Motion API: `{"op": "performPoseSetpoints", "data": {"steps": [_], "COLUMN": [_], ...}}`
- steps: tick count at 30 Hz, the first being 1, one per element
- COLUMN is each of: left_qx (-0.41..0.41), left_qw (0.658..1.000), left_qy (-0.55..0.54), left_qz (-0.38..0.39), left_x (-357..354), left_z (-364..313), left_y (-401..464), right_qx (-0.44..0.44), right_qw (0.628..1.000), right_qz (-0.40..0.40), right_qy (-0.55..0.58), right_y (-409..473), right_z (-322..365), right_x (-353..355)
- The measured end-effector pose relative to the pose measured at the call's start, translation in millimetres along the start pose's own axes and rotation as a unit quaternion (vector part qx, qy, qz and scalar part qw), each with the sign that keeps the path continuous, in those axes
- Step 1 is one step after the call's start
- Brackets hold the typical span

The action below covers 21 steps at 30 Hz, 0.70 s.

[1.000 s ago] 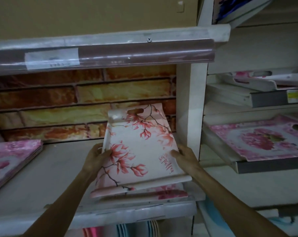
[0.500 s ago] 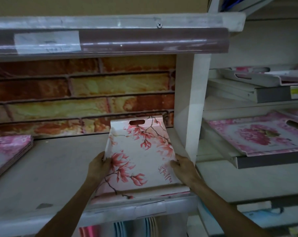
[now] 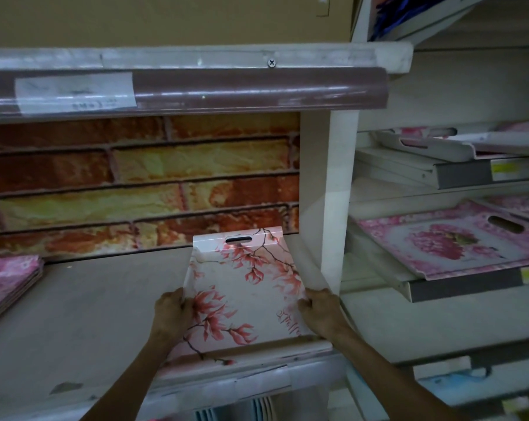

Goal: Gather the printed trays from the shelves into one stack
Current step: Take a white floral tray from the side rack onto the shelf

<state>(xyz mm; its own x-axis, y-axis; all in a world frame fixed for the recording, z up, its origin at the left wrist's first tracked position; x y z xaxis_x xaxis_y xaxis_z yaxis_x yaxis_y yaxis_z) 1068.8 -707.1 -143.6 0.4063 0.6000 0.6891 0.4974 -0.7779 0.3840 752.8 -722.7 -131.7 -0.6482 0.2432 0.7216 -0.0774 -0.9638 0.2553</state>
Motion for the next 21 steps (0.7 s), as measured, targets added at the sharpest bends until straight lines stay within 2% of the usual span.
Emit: {"op": "performPoseSetpoints", "data": {"steps": [5, 8, 10, 13, 15, 21], "left_qx": [-0.012, -0.001, -0.020, -0.054, -0.061, -0.087], "left_qw": [0.999, 0.999, 1.000, 0.995, 0.989, 0.959], "left_qy": [0.031, 0.026, 0.001, -0.064, -0.122, -0.270], "left_qz": [0.009, 0.027, 0.000, -0.048, -0.058, -0.006], "left_x": [-2, 6, 16, 38, 48, 60], "left_z": [-1, -9, -13, -34, -52, -115], "left_y": [0, 0, 3, -3, -10, -32], "right_qx": [0.009, 0.003, 0.014, 0.022, 0.027, -0.013], "right_qw": [1.000, 0.998, 0.996, 0.988, 0.981, 0.949], "right_qz": [0.007, 0.039, 0.029, -0.028, -0.029, -0.060], "right_qy": [-0.007, 0.043, 0.080, 0.148, 0.189, 0.308], "right_y": [1, 5, 10, 17, 15, -1], "right_z": [-1, -1, 0, -1, -1, -4], "right_x": [1, 8, 22, 49, 65, 128]}}
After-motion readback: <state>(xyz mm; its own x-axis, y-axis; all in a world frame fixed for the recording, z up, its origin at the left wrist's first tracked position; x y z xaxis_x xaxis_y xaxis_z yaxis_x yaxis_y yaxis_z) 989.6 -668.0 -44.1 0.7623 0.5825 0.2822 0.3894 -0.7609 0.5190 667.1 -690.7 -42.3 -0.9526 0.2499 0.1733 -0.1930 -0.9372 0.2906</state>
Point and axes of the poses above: each hand's wrist, its own y-axis towards the middle knuckle, its own x-axis out of the back of the hand, z = x × y, the point moved 3 cm from there along y, towards the middle knuckle, and after that the axes turned 12 degrees about -z, right-handed, at the moved point
